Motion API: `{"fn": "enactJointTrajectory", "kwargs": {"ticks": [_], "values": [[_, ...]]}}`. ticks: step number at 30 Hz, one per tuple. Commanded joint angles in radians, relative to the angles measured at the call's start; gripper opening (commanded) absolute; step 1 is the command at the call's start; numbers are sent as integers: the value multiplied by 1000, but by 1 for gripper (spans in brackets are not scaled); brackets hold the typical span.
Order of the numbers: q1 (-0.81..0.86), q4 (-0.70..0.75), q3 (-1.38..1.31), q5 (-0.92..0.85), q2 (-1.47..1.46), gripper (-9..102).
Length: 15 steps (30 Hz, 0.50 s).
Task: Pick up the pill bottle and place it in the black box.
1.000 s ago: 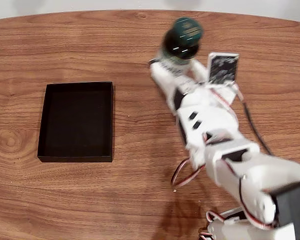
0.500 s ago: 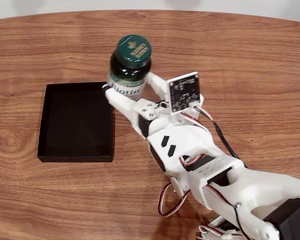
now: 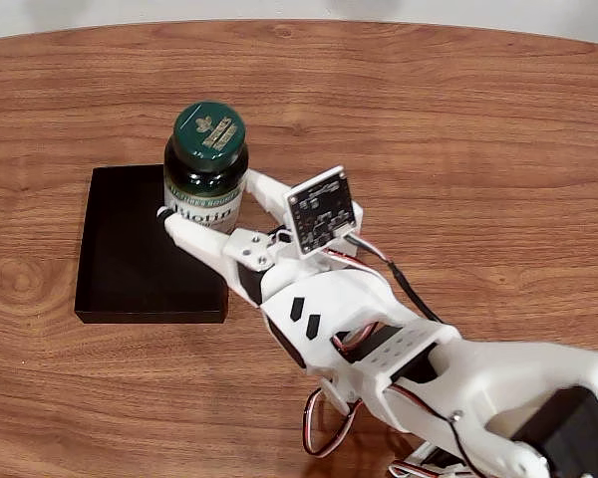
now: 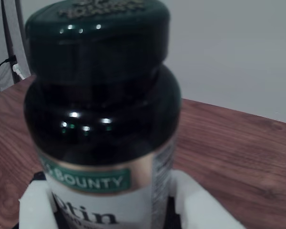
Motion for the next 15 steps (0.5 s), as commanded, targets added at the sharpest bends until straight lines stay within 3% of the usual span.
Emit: {"fn": "enactJointTrajectory", "kwargs": {"ticks": [1,15], "values": [[-32,-104,-91,25,-43,14],[-95,-225,-272,51,-339,14]]}}
